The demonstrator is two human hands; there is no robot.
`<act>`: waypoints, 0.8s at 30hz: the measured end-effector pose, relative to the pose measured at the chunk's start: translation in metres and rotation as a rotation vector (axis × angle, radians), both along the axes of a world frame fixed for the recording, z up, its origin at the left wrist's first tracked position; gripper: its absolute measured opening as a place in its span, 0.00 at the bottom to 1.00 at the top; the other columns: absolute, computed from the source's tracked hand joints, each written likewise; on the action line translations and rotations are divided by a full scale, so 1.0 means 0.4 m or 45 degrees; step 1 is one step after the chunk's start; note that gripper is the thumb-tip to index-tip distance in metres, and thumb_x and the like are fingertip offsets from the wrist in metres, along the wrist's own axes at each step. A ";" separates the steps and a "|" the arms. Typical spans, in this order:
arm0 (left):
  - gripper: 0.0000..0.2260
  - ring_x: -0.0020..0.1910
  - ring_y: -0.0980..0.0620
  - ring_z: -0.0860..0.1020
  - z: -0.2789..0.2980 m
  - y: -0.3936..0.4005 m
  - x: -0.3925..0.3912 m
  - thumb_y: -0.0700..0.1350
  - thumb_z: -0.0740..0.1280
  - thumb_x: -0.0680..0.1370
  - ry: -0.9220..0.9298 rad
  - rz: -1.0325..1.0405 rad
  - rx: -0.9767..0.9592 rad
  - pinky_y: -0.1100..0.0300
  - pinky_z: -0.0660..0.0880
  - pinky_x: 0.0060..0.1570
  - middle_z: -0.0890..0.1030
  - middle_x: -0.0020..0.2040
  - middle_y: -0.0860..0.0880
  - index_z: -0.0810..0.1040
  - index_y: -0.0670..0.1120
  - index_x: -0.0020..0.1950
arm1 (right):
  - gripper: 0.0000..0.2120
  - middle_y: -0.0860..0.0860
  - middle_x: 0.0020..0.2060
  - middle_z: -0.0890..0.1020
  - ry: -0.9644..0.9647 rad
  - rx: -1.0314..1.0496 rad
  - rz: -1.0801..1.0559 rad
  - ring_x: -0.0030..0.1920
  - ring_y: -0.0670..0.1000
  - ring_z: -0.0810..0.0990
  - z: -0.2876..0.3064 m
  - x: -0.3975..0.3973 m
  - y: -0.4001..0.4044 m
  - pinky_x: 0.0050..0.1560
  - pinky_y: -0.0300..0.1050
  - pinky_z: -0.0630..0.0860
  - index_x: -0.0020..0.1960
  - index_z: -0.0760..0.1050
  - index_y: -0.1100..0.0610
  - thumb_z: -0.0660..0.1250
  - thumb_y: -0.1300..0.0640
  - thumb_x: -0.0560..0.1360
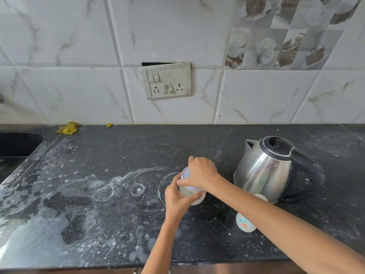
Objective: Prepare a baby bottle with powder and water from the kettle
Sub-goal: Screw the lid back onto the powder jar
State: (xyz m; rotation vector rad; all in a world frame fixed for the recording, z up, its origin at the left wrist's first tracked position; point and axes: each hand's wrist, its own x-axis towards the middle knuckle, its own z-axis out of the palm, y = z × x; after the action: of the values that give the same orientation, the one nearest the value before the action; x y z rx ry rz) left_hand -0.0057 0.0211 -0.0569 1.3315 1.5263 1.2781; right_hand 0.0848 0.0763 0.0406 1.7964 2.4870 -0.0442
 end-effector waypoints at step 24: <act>0.33 0.51 0.57 0.79 -0.029 0.009 -0.002 0.58 0.80 0.57 0.052 0.047 0.005 0.60 0.76 0.47 0.81 0.48 0.59 0.74 0.55 0.59 | 0.37 0.52 0.37 0.79 -0.043 -0.048 -0.158 0.42 0.56 0.81 0.014 -0.013 0.001 0.35 0.44 0.69 0.48 0.76 0.60 0.58 0.25 0.70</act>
State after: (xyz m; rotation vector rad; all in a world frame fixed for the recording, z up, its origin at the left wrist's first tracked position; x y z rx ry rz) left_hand -0.0065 0.0247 -0.0685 1.3450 1.5838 1.2849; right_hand 0.0797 0.0766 0.0462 1.9170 2.3337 -0.0667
